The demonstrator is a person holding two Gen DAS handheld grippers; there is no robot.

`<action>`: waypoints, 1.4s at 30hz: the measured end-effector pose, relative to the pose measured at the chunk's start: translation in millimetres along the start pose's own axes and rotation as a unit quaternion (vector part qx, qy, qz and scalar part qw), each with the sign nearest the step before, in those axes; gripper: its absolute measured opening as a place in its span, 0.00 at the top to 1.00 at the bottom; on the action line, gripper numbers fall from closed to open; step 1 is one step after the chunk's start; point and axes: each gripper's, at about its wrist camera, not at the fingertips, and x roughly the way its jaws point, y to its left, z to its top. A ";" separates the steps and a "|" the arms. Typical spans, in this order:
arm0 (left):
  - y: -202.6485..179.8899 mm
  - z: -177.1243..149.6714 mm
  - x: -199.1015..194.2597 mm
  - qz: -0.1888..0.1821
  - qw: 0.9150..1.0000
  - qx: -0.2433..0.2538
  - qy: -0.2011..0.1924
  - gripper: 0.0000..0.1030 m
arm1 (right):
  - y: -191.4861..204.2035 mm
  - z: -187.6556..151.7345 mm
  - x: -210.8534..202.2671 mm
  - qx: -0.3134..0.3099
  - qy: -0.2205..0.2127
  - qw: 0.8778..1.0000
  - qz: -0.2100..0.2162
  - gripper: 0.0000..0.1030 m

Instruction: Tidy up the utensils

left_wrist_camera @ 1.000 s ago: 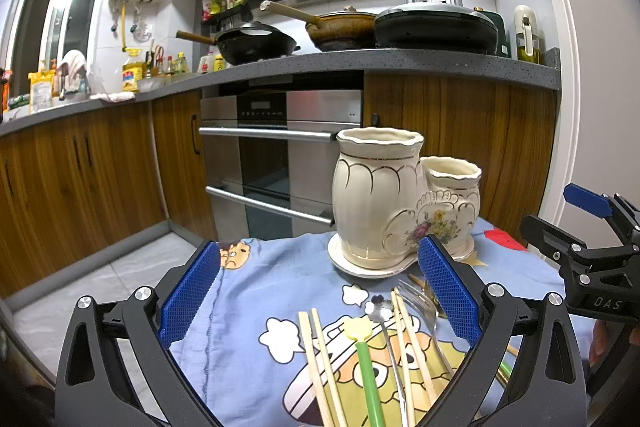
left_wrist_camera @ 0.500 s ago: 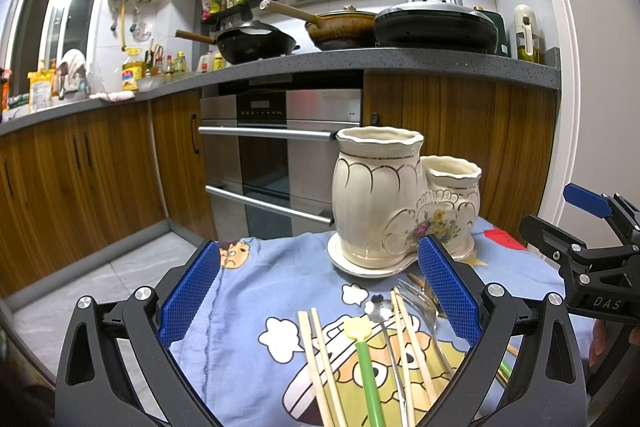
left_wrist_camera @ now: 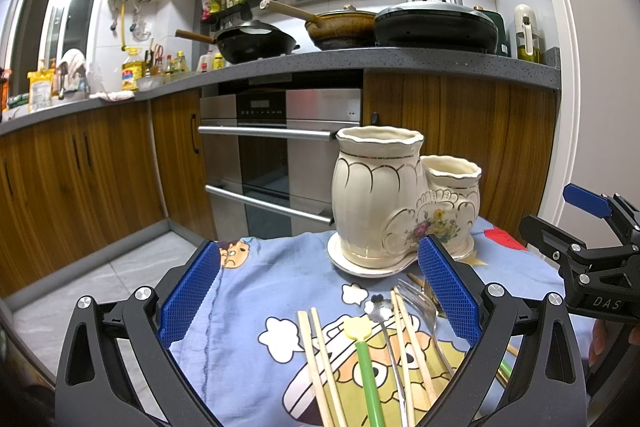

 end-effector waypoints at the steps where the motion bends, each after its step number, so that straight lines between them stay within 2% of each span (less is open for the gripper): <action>1: 0.4 0.1 0.4 0.000 1.000 0.000 0.000 0.05 | 0.2 0.1 -0.1 0.000 0.000 1.000 0.000 0.05; 32: -1.0 0.2 -1.1 0.007 1.000 -0.004 0.000 0.05 | -0.7 0.1 0.3 0.001 0.001 1.000 0.001 0.05; 38: 21.0 -3.7 10.1 -0.008 0.999 -0.041 0.033 0.05 | -2.8 -1.9 1.3 0.011 0.000 1.000 0.000 0.05; 42: 35.6 -5.5 16.0 0.002 0.996 -0.060 0.063 0.05 | -1.0 -3.3 5.1 0.009 0.011 1.000 0.011 0.05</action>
